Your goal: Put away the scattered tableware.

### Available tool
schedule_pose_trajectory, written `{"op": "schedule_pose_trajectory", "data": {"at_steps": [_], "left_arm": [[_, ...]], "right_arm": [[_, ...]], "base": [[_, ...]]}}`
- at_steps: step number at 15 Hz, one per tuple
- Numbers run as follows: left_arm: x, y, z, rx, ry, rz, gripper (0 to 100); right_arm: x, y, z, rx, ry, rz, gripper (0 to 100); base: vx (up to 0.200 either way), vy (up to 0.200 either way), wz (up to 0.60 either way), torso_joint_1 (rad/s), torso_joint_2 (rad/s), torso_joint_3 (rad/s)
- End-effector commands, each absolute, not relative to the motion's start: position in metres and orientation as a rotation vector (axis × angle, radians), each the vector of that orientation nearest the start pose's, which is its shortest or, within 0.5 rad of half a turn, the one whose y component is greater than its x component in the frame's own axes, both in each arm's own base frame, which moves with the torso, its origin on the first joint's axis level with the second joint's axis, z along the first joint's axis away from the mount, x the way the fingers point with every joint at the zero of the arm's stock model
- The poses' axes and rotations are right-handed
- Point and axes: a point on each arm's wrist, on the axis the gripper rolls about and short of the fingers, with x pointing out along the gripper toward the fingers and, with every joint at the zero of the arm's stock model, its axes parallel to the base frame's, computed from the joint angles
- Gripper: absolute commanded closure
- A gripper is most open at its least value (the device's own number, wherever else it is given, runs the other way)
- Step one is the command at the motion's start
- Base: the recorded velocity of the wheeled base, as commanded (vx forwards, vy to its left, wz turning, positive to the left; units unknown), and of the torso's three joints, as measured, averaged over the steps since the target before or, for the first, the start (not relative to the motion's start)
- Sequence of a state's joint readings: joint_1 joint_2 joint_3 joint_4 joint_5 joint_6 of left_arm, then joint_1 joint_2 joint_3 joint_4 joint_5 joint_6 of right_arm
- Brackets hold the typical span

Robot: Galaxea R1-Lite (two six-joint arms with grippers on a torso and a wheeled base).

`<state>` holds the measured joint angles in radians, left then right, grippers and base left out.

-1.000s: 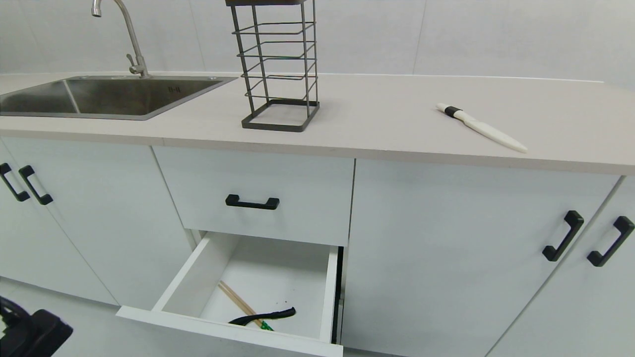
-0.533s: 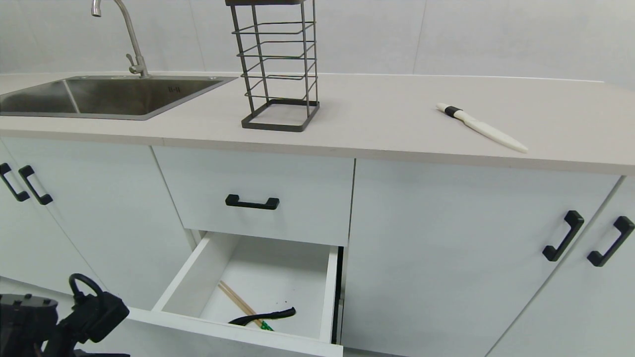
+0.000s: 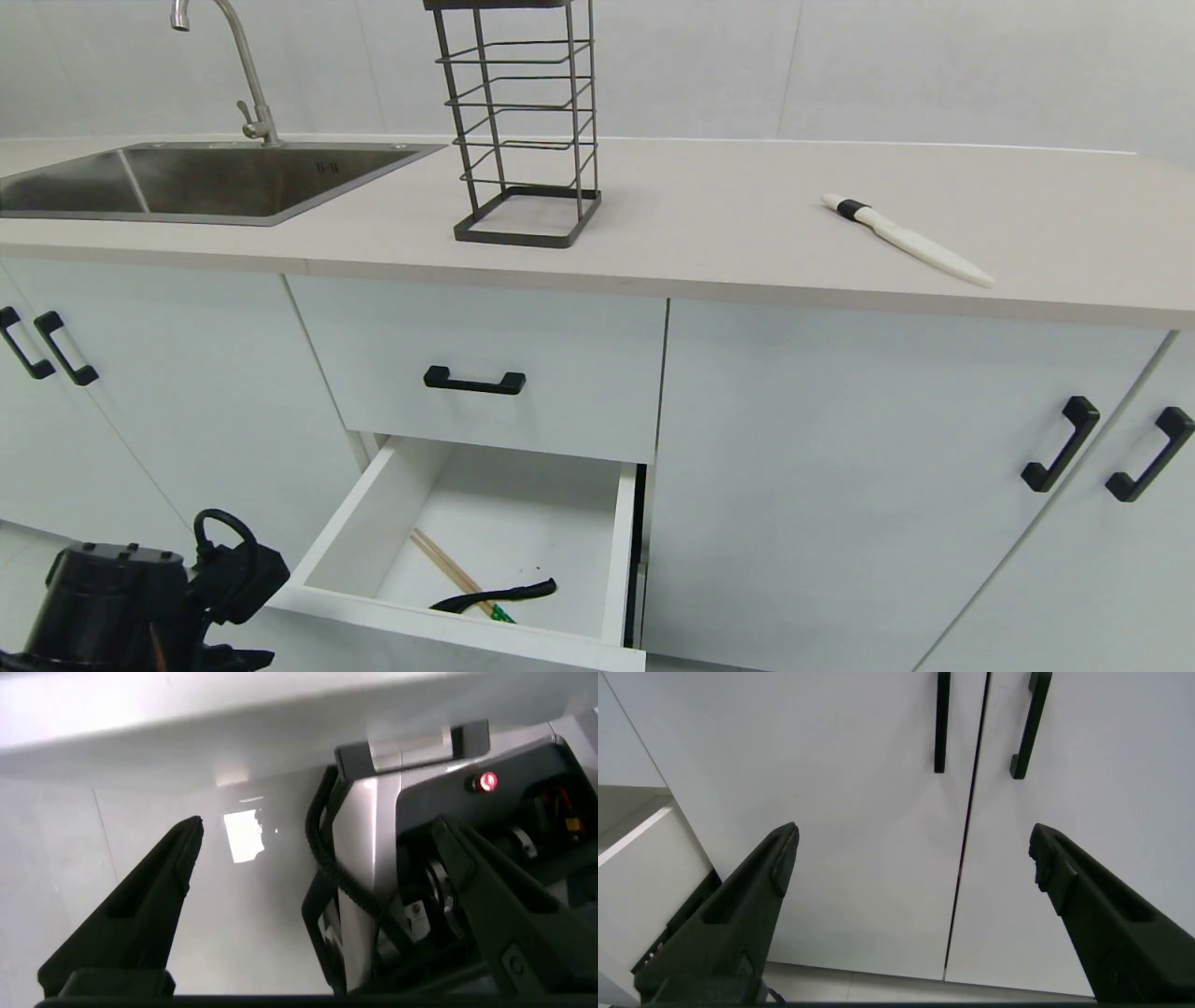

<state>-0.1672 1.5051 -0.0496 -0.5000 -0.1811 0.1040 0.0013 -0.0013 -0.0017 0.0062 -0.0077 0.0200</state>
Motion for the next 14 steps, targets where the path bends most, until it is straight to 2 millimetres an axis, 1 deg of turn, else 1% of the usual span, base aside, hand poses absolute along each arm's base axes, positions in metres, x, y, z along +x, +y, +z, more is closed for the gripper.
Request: {"op": "schedule_pose_trajectory", "data": {"at_steps": [1,4,8,10,14], "left_arm": [[0.141,-0.028,0.039,0.083,0.992,-0.369,0],[0.15,-0.03,0.035,0.086,0.981,-0.371,0],[0.168,-0.033,0.03,0.082,0.905,-0.369,0],[0.17,-0.035,0.031,0.087,0.898,-0.383,0],[0.188,-0.039,0.034,0.088,0.85,-0.383,0]], "right_arm": [[-0.023,0.0,0.075,0.02,0.005,-0.006,0],[-0.023,0.0,0.075,0.02,0.005,-0.006,0],[-0.023,0.0,0.075,0.02,0.005,-0.006,0],[-0.023,0.0,0.075,0.02,0.005,-0.006,0],[-0.023,0.0,0.075,0.02,0.005,-0.006,0]], "base": [[0.0,0.0,0.0,0.0,0.0,0.0],[0.0,0.0,0.0,0.0,0.0,0.0],[0.0,0.0,0.0,0.0,0.0,0.0],[0.0,0.0,0.0,0.0,0.0,0.0],[0.0,0.0,0.0,0.0,0.0,0.0]]}}
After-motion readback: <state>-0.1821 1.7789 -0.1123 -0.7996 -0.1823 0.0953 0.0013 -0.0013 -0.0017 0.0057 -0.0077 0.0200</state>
